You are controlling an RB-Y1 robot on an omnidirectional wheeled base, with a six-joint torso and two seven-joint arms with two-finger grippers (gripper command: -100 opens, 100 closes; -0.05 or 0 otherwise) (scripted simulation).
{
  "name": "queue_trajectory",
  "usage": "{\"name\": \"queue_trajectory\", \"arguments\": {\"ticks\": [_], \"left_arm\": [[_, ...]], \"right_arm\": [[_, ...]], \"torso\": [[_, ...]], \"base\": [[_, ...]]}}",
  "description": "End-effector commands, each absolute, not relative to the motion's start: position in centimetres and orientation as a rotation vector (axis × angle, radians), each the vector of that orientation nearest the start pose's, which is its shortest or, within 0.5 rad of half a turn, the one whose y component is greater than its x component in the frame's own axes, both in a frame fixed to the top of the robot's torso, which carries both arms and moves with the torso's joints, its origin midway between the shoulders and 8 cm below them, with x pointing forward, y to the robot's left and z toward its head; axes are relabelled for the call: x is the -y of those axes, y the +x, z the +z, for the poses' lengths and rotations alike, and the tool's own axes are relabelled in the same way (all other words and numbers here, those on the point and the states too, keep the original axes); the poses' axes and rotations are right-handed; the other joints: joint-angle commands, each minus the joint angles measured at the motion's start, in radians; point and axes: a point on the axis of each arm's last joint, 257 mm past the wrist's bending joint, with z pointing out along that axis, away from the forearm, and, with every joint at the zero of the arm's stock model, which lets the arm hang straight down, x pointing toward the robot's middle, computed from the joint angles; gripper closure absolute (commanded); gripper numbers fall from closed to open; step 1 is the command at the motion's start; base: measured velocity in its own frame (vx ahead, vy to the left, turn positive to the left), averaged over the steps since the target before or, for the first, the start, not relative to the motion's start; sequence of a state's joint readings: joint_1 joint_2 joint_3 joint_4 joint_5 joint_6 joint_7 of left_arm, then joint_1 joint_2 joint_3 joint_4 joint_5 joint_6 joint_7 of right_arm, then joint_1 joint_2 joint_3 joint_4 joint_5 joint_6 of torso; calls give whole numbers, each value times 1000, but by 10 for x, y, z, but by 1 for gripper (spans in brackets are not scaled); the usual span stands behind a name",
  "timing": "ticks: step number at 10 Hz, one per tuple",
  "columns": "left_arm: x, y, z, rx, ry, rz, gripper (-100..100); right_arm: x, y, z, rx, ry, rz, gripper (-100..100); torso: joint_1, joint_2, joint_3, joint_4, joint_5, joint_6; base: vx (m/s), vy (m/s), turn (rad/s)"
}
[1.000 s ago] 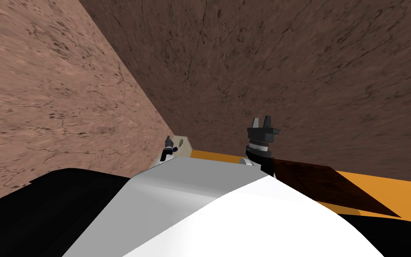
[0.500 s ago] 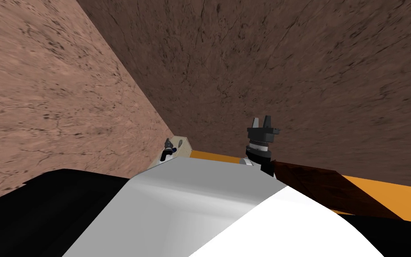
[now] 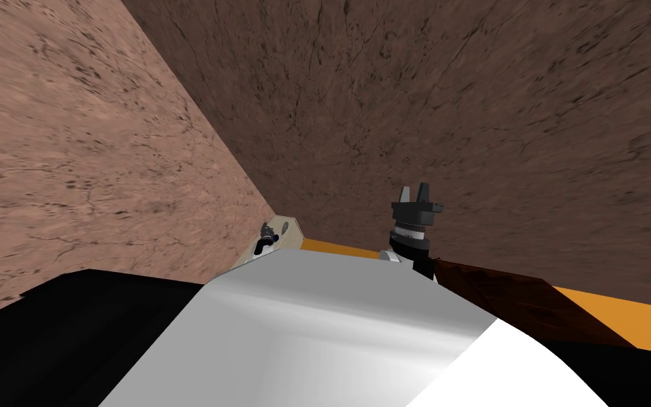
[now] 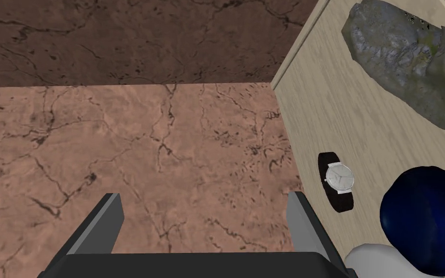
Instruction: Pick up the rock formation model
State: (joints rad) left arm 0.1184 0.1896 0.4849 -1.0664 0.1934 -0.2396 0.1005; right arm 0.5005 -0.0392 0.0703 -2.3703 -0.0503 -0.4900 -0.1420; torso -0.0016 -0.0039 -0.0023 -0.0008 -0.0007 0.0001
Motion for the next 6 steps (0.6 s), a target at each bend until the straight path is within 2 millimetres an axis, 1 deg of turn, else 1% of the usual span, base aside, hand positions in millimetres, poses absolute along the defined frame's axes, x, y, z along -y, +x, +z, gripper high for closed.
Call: {"name": "queue_trajectory", "arguments": {"ticks": [1,2,3,4,5,6], "left_arm": [[-562,353,-423,-815,-1750,-676,-100],[-566,350,-435,-786,-1805,-668,-100],[-565,346,-440,-789,-1816,-661,-100],[-568,347,-447,-757,-1856,-663,-100],[-566,340,-458,-763,-1879,-648,-100],[-566,341,-465,-733,-1923,-649,-100]], "right_arm": [[255,329,61,-526,659,1560,0],[255,329,61,-526,659,1560,0],[255,329,61,-526,659,1560,0],[255,329,61,-526,659,1560,0],[255,329,61,-526,659,1560,0],[255,329,61,-526,659,1560,0]], "torso": [[0,0,0,0,0,0],[1,0,0,0,0,0],[0,-1,0,0,0,0],[1,0,0,0,0,0],[1,-1,-1,0,0,0],[1,0,0,0,0,0]], "base": [[56,-27,32],[64,-33,61],[50,-29,37],[69,-21,74],[53,-17,20],[53,-28,52]]}}
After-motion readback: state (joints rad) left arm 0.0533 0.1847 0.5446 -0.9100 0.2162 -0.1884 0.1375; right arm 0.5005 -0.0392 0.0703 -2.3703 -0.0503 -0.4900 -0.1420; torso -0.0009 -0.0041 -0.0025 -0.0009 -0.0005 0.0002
